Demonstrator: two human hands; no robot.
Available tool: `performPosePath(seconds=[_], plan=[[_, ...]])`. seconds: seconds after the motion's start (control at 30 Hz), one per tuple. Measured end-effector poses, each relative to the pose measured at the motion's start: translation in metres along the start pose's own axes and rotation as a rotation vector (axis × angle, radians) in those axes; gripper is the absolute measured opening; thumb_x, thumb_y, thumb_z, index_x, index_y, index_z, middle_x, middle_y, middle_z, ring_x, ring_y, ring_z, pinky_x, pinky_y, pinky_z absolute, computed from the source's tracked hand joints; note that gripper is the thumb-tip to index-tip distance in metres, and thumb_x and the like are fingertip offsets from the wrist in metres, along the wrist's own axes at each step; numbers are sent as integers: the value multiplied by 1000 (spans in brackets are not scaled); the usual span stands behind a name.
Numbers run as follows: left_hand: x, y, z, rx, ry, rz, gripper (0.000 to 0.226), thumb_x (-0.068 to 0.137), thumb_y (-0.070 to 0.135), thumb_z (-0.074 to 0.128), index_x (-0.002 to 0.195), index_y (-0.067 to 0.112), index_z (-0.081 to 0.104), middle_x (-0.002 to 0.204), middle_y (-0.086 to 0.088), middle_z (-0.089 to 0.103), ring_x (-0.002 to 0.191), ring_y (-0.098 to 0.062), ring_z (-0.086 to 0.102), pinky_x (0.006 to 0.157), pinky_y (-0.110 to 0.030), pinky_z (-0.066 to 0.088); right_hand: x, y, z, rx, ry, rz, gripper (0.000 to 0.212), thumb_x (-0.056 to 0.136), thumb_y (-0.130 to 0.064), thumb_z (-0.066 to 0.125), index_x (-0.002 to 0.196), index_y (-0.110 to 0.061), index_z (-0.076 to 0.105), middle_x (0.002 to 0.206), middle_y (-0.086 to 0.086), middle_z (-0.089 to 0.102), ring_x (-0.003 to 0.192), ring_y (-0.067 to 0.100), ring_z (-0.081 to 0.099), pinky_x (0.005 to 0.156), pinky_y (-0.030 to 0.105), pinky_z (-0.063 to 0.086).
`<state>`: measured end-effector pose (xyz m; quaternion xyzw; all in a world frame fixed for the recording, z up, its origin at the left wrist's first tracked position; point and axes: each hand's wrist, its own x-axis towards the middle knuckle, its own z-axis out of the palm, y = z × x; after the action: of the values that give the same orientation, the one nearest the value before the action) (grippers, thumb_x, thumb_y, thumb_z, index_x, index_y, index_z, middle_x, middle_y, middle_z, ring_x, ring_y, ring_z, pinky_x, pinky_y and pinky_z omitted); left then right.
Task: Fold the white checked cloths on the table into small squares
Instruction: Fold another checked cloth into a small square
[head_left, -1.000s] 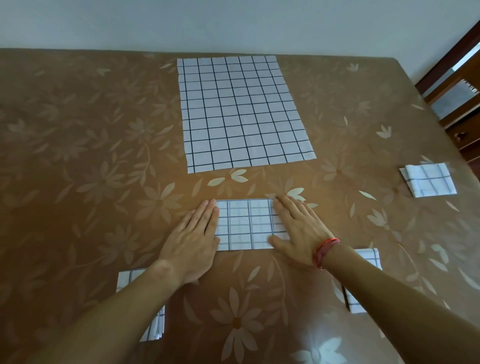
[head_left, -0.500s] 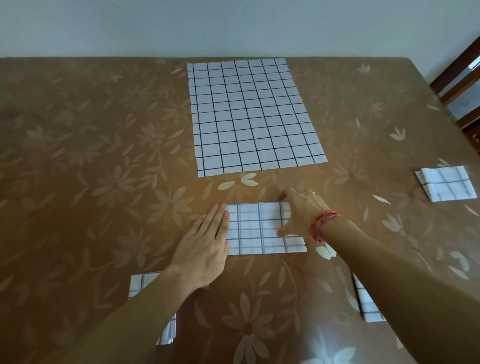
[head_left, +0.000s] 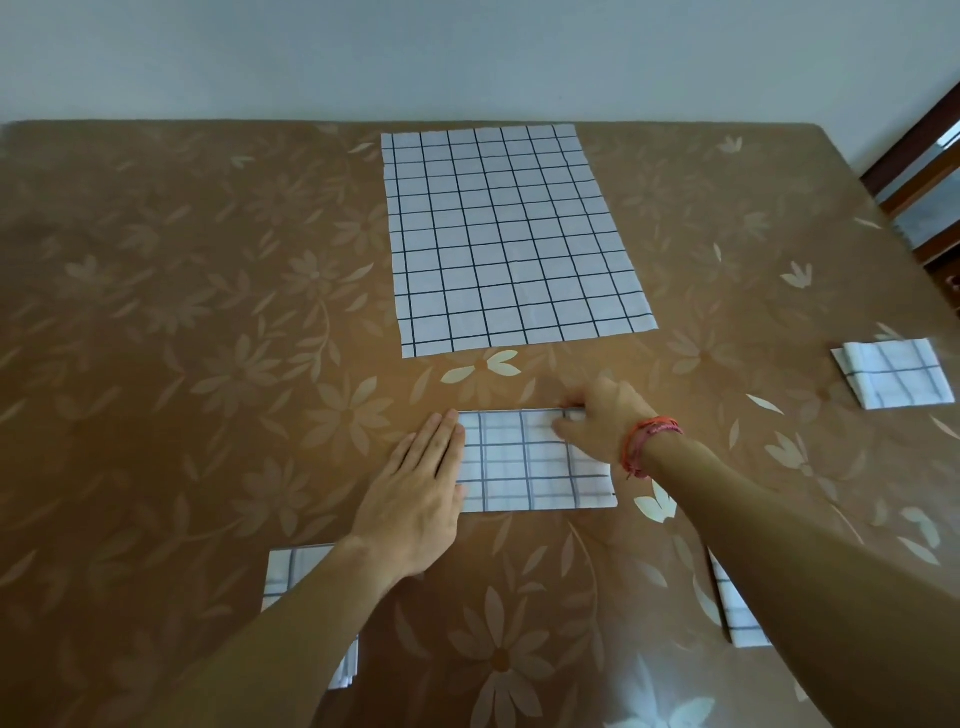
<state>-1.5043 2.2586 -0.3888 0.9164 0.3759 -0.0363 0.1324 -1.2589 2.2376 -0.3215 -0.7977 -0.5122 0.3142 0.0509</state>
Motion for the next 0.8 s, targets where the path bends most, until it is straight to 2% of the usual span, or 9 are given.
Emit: performPosePath(seconds=[0.07, 0.13, 0.23, 0.3, 0.37, 0.4, 0.5, 0.63, 0.8], plan=[[2, 3, -3, -99, 13, -45, 62, 97, 34, 10, 155, 14, 2, 162, 2, -10, 147, -8, -16, 115, -26, -13, -4, -1, -1, 20, 27, -14, 19, 86, -23, 57, 89, -8, 69, 82, 10, 70, 80, 27, 66, 72, 36, 57], [6, 7, -9, -224, 29, -98, 60, 101, 20, 31, 155, 17, 6, 163, 6, -3, 148, -6, -9, 114, -21, -12, -7, 3, 1, 38, 35, -24, 18, 86, -25, 59, 89, -10, 69, 85, 7, 71, 82, 25, 66, 72, 32, 55], [8, 10, -21, -411, 64, -213, 66, 98, 10, 42, 155, 21, 12, 162, 11, 6, 148, -12, 10, 121, -31, 10, -14, 10, 2, 71, 54, -14, 11, 85, -27, 62, 84, -18, 67, 85, 4, 68, 82, 19, 61, 63, 19, 46], [6, 9, -27, -418, 103, -224, 65, 97, 10, 45, 154, 20, 18, 161, 10, 13, 147, -15, 16, 121, -38, 20, -18, 17, 4, 145, 84, 26, 8, 83, -26, 64, 81, -20, 68, 76, -1, 64, 76, 16, 59, 55, 15, 39], [1, 11, -29, -390, 152, -178, 61, 96, 10, 47, 152, 18, 26, 159, 7, 22, 145, -14, 21, 119, -37, 23, -25, 22, 7, 276, 126, 94, 5, 80, -23, 67, 76, -22, 69, 69, -6, 61, 68, 12, 59, 53, 17, 41], [-2, 14, -29, -386, 177, -138, 60, 95, 9, 49, 151, 17, 30, 157, 6, 26, 144, -13, 23, 119, -35, 23, -29, 25, 10, 367, 144, 143, 4, 79, -22, 68, 75, -21, 68, 68, -5, 64, 67, 12, 61, 55, 20, 47], [-14, 27, -25, -391, 221, -26, 59, 93, 9, 53, 149, 15, 36, 154, 6, 31, 142, -7, 24, 116, -17, 14, -43, 26, 15, 765, 168, 308, 4, 79, -13, 68, 82, -11, 71, 78, 9, 71, 70, 23, 69, 60, 36, 60], [-28, 43, -14, -329, 259, 66, 60, 89, 18, 63, 145, 15, 43, 151, 5, 39, 138, -11, 34, 112, -28, 32, -65, 23, 31, 1131, 182, 484, 4, 78, 1, 69, 81, 0, 67, 73, 14, 67, 61, 24, 64, 48, 28, 52], [-38, 57, -8, -185, 284, 137, 59, 86, 22, 70, 140, 11, 49, 144, -1, 49, 133, -16, 42, 106, -31, 39, -84, 15, 55, 1351, 62, 582, 9, 79, 1, 69, 84, -3, 62, 76, 12, 67, 68, 24, 66, 51, 29, 53]])
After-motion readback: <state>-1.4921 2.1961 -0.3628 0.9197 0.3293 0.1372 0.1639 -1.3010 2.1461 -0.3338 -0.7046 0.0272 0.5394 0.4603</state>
